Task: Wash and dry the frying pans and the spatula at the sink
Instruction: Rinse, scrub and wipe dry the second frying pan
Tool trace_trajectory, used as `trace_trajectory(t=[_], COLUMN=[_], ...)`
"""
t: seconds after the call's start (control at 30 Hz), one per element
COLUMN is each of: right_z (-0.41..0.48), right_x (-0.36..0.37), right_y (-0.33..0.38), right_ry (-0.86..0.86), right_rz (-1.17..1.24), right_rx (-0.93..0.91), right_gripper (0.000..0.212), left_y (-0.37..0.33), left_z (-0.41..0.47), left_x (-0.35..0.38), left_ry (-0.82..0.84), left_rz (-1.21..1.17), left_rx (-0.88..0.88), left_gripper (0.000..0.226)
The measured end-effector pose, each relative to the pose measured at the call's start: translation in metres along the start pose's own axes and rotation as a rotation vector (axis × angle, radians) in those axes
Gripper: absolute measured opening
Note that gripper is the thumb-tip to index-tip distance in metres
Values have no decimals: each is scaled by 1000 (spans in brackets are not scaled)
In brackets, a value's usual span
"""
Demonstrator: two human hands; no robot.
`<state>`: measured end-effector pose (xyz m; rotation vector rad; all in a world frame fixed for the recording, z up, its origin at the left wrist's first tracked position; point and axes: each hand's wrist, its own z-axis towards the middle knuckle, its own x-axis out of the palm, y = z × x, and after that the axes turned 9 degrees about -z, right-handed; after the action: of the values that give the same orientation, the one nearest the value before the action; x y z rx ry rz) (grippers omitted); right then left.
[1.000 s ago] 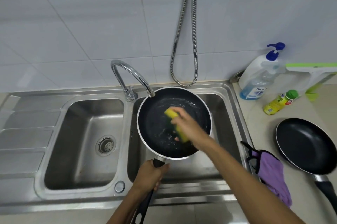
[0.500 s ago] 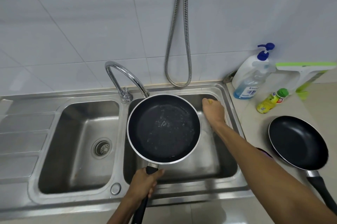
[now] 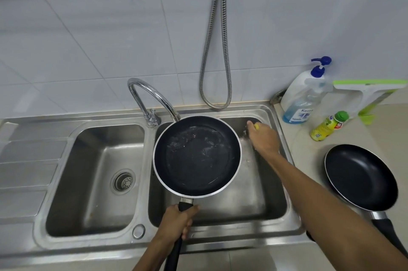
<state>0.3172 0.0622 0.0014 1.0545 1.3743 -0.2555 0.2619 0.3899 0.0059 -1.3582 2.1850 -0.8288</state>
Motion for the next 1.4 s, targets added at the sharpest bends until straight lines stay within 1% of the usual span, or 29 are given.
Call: trace_trajectory(t=[0.07, 0.13, 0.17, 0.23, 0.3, 0.33, 0.37, 0.43, 0.47, 0.5, 0.53, 0.57, 0.63, 0.73, 0.8, 0.9, 0.97, 1.0, 1.1, 1.2, 1.23, 1.33, 1.4], right_z=[7, 13, 15, 12, 9, 7, 3, -15, -31, -52, -76, -103, -154, -207, -228, -247, -252, -253, -255, -257, -258, -267, -269], right_x=[-15, -22, -21, -17, -9, -7, -6, -9, -11, -11, -9, -7, -2, 1, -2, -11, -21, -27, -41, -45, -45, -51, -53], right_y=[-28, -67, -88, -125, -148, -148, -140, -109, -91, -74, -59, -45, -28, -18, -15, -9, -2, 2, 9, 10, 10, 16, 18], right_ry=[-64, -139, -123, -28, 58, 58, 18, -130, -194, -207, -163, -84, 62, 126, 170, 395, 478, 498, 509, 400, 379, 357, 328], right_rz=[-183, -328, -409, -557, -617, -601, -571, -464, -377, -273, -151, -33, 124, 233, 266, 262, 212, 221, 286, 156, 98, -104, -228], right_rx=[-25, -38, -44, -89, -120, -113, -111, -125, -181, -257, -306, -305, -230, -100, -41, 24, 23, 25, 10, -46, -76, -229, -290], right_gripper=[52, 54, 54, 62, 71, 72, 71, 65, 63, 61, 59, 58, 51, 33, 29, 34, 36, 33, 22, 15, 17, 41, 50], left_y=[3, 6, 8, 11, 14, 14, 15, 16, 17, 16, 15, 13, 10, 5, 1, -4, -6, -6, -11, -14, -15, -19, -21], left_z=[2, 4, 5, 6, 7, 7, 7, 8, 9, 9, 8, 9, 8, 9, 10, 12, 12, 14, 12, 11, 11, 7, 5], left_x=[1, 3, 4, 6, 8, 10, 11, 16, 19, 23, 28, 34, 46, 62, 72, 86, 95, 99, 109, 114, 116, 116, 115], left_ry=[8, 21, 26, 28, 34, 40, 47, 64, 76, 89, 103, 116, 148, 191, 215, 231, 251, 256, 254, 264, 277, 339, 394], left_rz=[-22, -47, -54, -51, -46, -46, -52, -83, -98, -108, -122, -146, -204, -297, -352, -396, -448, -465, -498, -585, -614, -649, -646], left_rx=[-6, -13, -15, -15, -17, -20, -27, -40, -46, -54, -61, -69, -95, -121, -123, -117, -112, -101, -94, -77, -77, -75, -70], left_gripper=[31, 33, 35, 37, 39, 38, 37, 33, 33, 33, 35, 37, 39, 42, 42, 46, 47, 47, 43, 42, 44, 43, 40])
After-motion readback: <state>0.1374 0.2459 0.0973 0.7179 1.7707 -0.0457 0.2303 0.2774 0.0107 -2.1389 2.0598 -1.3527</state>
